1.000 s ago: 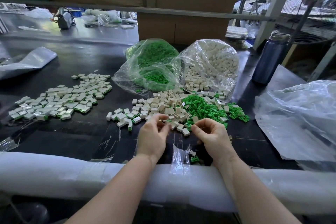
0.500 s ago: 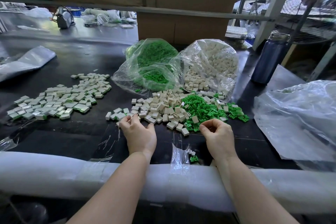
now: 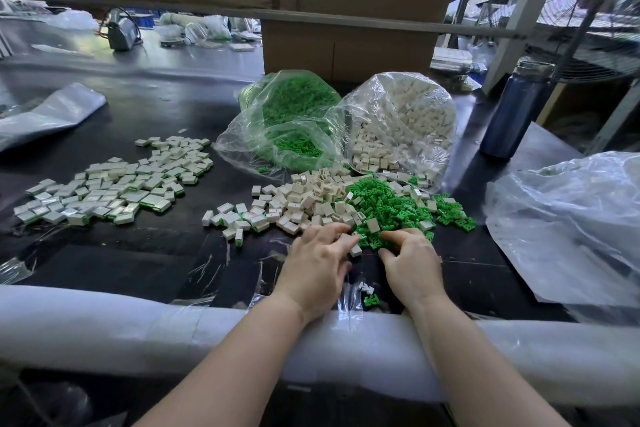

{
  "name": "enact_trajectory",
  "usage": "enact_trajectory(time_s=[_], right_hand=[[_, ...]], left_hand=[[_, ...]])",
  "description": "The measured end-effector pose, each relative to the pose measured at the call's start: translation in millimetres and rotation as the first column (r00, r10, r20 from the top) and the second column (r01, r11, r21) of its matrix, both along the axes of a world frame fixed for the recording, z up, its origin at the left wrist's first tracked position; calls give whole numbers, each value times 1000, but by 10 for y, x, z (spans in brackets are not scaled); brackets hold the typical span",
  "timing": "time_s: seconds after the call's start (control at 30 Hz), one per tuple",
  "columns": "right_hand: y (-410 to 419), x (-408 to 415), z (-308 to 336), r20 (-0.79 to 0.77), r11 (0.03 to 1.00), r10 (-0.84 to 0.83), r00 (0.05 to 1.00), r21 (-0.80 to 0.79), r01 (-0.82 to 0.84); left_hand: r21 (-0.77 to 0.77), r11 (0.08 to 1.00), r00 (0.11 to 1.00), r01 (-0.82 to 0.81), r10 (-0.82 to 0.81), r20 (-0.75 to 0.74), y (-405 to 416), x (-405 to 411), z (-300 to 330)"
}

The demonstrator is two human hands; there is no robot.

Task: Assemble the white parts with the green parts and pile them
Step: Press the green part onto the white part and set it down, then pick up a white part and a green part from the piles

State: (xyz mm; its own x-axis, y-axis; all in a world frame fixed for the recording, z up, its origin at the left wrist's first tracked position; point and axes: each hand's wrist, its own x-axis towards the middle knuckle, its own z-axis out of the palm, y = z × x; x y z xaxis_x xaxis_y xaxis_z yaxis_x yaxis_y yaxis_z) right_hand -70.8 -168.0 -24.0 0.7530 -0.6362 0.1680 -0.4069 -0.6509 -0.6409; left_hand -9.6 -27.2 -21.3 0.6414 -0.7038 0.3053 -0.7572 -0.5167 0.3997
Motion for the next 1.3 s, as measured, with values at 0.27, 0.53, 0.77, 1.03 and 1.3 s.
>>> enact_trajectory(time_s=[0.27,0.53,0.77,1.03,1.3], right_hand=[[31,-27,27,2,1000,18,1000,18,-18],[57,-16,58,-7,999,-36,999,-8,36],[53,-13,42,-10,999,-38,999,-22,38],[76,-34,37,188,1000,-17,982,2,17],[62,-71,107,334,926,76,940,327,-191]], left_hand=[[-31,998,997,54,-56,-47,3,-4,15],[-70,997,996,-37,30,-87,-7,4,21],[-92,996,992,-24,12,-126,15,-5,33],[-221,974,967,-42,-16,-253,33,-41,79],[-336,937,913,-91,-56,-405,48,-12,82]])
